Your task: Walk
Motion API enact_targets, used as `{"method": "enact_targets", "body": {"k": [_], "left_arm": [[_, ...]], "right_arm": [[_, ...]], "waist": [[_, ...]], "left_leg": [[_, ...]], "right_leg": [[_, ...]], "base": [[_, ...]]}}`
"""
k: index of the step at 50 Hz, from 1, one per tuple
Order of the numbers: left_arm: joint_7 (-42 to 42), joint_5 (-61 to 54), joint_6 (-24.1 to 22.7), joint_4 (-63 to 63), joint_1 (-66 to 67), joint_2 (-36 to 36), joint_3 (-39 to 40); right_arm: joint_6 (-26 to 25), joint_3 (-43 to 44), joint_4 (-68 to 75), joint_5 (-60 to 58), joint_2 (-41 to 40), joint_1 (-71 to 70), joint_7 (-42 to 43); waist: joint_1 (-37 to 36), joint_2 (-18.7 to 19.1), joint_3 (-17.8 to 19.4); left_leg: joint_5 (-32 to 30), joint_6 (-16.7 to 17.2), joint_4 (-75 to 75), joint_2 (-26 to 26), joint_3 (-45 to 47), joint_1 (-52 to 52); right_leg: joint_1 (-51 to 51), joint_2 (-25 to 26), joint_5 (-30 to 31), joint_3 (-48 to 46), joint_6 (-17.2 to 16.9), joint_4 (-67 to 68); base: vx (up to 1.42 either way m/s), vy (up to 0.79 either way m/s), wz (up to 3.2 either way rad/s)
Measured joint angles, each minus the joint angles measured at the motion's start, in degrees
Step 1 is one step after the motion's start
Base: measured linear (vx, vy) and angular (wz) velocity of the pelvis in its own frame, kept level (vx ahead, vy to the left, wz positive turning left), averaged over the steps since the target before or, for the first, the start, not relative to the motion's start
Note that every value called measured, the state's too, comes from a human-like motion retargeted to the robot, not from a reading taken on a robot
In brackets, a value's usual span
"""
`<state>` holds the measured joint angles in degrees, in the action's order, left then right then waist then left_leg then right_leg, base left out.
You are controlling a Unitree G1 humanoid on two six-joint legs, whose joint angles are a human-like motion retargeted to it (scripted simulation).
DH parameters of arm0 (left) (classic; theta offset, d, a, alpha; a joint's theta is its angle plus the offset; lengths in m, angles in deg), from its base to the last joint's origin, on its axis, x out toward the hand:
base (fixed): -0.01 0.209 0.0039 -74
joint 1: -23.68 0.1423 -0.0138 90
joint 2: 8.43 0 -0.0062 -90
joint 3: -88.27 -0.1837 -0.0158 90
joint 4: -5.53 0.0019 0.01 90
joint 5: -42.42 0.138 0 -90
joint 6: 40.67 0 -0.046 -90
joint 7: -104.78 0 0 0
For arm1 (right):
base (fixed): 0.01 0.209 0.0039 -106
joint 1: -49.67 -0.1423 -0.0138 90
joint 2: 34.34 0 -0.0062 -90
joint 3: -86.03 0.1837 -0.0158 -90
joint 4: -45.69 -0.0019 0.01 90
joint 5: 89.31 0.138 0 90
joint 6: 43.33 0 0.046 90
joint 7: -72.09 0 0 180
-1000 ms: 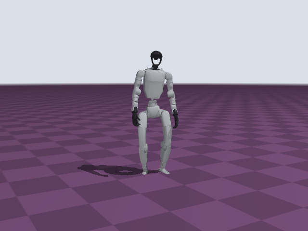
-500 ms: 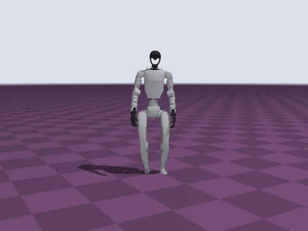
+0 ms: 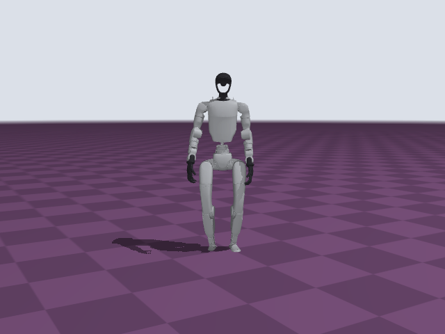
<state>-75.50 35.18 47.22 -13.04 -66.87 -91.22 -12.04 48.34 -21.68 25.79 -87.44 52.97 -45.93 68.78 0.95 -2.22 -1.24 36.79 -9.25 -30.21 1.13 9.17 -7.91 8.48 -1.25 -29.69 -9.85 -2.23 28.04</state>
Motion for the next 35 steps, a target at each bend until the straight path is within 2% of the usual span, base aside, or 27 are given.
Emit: {"method": "enact_targets", "body": {"k": [24, 35], "left_arm": [[1.9, -0.9, -0.2, 1.1, -0.4, 1.3, -1.4], [2.7, -0.4, 0.0, 0.8, -2.2, 1.1, -1.7]], "right_arm": [[0.5, 0.4, -0.3, 0.1, 0.9, -1.2, 4.5], [0.3, 0.0, 0.0, 0.3, 1.4, -0.8, 5.6]], "waist": [[-0.2, 1.5, 0.1], [-0.1, 2.2, 0.4]], "left_leg": [[1.4, -1.1, -5.3, -1.0, 0.9, -4.7], [3.1, -2.2, -9.2, -1.0, 1.5, -6.2]], "right_leg": [[2.4, 0.7, 0.0, 0.8, -0.4, -0.9], [4.1, 0.6, -2.1, 2.3, -0.2, 2.4]], "base": [[0.00, 0.00, 0.00], [0.00, 0.00, -0.01]]}}
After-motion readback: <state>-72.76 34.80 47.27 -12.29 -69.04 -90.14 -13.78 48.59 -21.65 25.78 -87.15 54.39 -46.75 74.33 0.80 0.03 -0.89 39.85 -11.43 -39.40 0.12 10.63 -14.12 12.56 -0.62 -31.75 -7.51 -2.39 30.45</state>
